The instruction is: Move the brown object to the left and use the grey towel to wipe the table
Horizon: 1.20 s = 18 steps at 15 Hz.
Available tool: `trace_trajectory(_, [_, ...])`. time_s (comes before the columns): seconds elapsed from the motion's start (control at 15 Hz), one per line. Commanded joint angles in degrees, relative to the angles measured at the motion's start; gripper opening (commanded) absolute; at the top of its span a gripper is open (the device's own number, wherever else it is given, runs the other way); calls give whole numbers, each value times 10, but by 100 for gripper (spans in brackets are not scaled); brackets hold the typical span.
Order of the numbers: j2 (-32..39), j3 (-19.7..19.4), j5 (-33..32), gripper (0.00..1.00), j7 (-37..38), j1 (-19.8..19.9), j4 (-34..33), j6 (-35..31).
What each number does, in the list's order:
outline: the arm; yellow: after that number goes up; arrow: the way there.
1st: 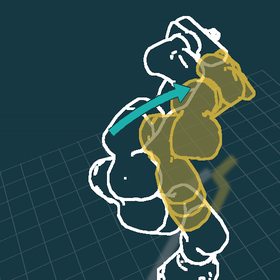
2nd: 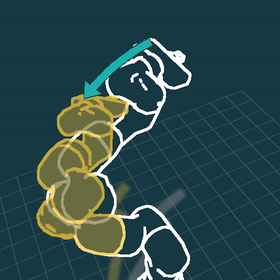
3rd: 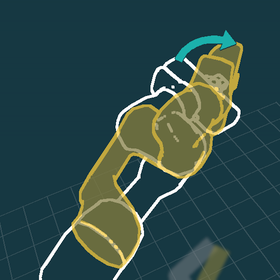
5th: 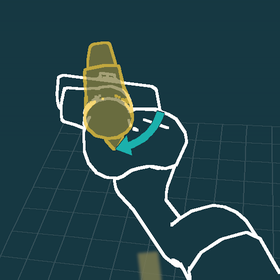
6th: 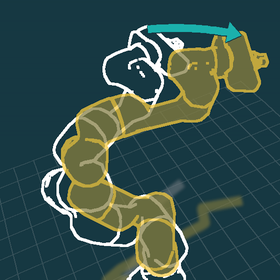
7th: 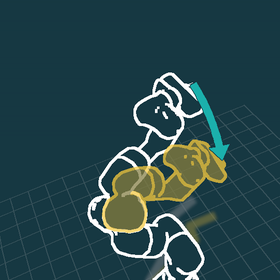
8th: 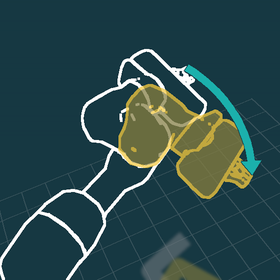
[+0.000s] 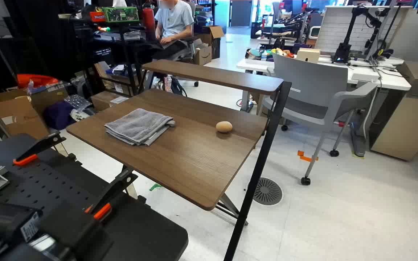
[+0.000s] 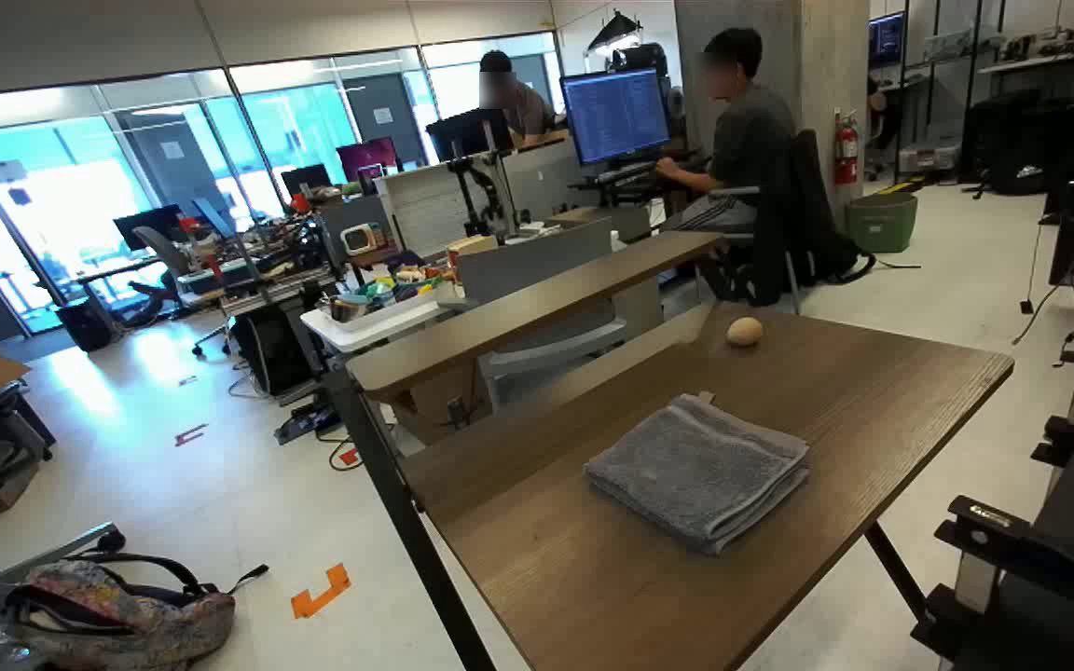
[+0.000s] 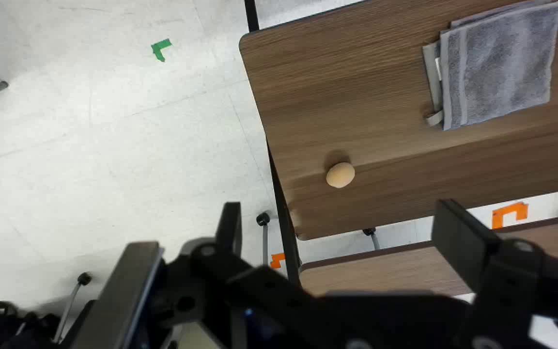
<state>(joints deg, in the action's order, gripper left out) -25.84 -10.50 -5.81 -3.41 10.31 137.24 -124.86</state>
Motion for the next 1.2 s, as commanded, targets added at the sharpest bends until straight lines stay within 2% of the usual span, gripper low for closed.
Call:
trace_trajectory(0.0, [0,2,1,100,-1,2,-2,2])
trace_trajectory(0.33, [0,2,1,100,-1,2,-3,2])
trace_trajectory(0.53, [63,37,7,100,96,-1,-40,-17])
trace_trajectory(0.67, [136,59,11,100,181,0,-63,-55])
trace_trajectory(0.87, [233,78,-31,100,301,9,-86,-97])
trace_trajectory(0.93, [267,76,-49,100,328,6,-100,-93])
trace_trajectory(1.0, [197,64,-22,100,278,-8,-58,-84])
trace_trajectory(1.13, [257,58,-35,100,311,-13,-79,-94])
